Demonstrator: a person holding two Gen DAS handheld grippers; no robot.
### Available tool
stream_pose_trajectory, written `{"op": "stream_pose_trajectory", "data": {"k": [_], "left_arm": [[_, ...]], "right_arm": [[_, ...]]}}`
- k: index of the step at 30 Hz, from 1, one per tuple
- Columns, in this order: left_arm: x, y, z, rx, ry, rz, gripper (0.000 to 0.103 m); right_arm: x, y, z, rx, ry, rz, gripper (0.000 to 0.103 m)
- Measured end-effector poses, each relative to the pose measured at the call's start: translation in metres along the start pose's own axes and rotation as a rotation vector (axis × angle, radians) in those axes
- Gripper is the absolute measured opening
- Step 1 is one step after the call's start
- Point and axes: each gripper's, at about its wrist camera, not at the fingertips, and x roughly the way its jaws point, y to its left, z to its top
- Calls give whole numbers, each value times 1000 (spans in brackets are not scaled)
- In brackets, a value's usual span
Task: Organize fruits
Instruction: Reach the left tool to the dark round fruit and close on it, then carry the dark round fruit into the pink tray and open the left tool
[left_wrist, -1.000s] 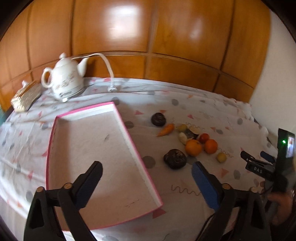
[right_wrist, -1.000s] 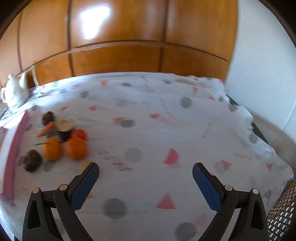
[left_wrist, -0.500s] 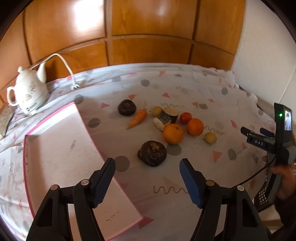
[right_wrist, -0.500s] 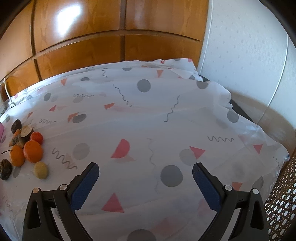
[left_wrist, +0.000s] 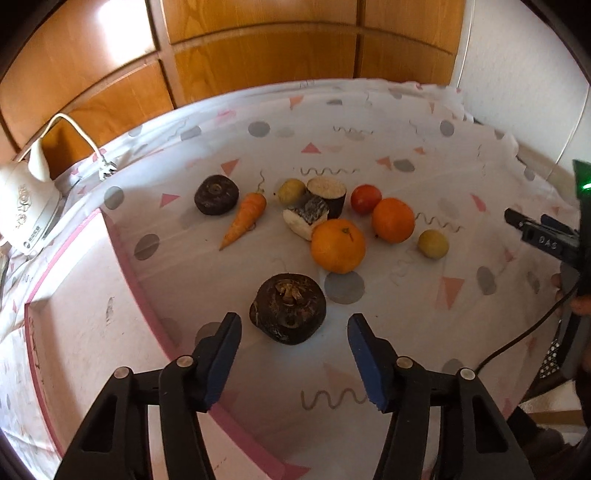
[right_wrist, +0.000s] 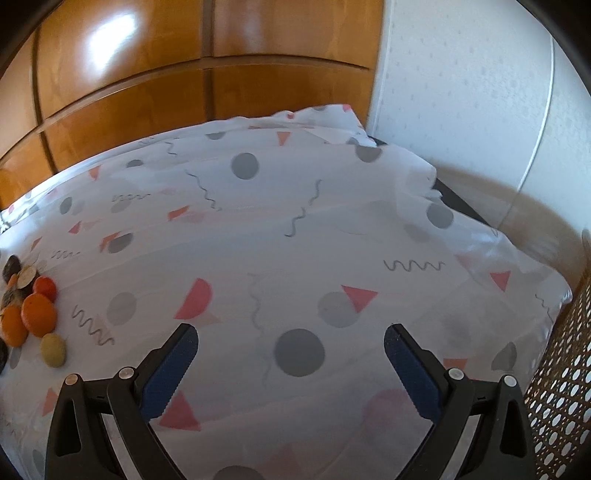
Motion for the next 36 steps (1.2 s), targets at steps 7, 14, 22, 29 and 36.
{"op": "stream_pose_trajectory", "data": {"k": [7, 14, 22, 29, 36], "left_arm": [[23, 1, 5, 12, 52, 10, 54], [29, 2, 3, 12, 43, 18, 51], [22, 3, -1, -38, -1, 7, 50], [2, 9, -3, -102, -61, -2, 50], [-25, 21, -7, -171, -131, -2, 50]], "right_arm": [[8, -1, -6, 6, 28, 8, 102], [14, -2, -9, 17, 40, 22, 102], [16, -3, -9, 44, 39, 42, 103], [15, -4, -8, 61, 25, 37, 103], [14, -4, -8, 54, 17, 29, 103]]}}
